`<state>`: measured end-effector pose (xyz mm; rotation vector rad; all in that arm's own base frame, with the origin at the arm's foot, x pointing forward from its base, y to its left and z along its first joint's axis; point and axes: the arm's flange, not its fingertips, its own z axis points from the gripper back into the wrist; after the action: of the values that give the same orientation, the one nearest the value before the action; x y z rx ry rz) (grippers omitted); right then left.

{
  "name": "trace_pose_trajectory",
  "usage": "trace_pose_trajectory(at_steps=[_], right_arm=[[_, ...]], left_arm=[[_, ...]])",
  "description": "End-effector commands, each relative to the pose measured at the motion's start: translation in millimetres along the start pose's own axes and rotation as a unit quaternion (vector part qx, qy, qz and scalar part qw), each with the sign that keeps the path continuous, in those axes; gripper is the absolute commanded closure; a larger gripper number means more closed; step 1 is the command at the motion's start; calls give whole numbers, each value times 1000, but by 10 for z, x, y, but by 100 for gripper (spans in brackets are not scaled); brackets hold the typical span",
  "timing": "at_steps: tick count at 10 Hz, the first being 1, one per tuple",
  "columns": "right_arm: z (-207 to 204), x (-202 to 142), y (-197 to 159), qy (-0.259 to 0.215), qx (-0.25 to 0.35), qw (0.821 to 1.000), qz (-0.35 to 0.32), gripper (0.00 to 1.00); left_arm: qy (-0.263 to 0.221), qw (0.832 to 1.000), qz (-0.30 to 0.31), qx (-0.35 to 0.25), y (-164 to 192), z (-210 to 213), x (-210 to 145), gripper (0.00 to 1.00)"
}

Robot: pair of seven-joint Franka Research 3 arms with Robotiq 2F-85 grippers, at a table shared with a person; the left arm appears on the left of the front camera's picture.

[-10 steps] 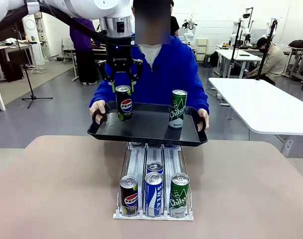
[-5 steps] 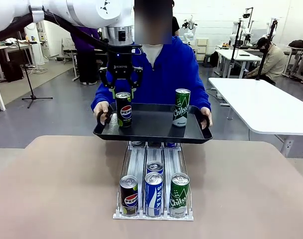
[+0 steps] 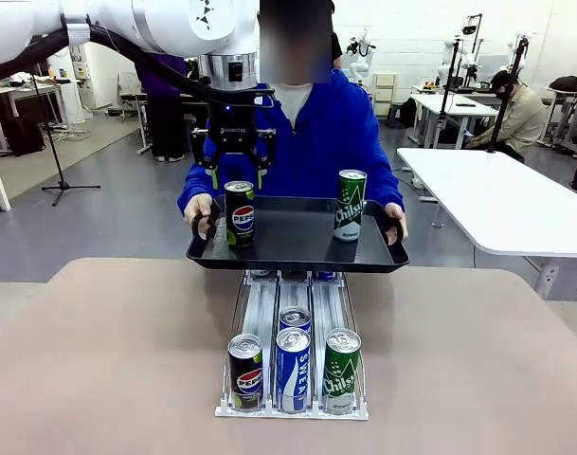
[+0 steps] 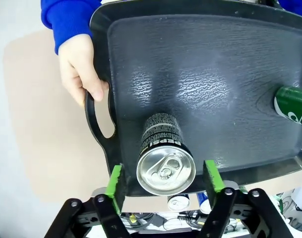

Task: Retrieve and hand over the desired beverage to the person.
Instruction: Place the picked can on the Handle tray extended by the person.

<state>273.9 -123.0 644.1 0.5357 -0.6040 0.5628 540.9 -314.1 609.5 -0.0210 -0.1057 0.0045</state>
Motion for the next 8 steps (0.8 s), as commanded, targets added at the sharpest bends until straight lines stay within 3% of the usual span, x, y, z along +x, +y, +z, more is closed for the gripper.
trace_pose_trajectory(at_steps=[1,6,8], right_arm=[[3,17,-4,-4,10,1000,6,0],[3,17,-4,-4,10,1000,6,0],[3,17,-4,-4,10,1000,6,0]], left_arm=[[13,1000,-7,-7,6,60,27,0],[9,1000,-13,-17,23,127,-9,0],[-10,998,-47,-43,90,424,-315,0]])
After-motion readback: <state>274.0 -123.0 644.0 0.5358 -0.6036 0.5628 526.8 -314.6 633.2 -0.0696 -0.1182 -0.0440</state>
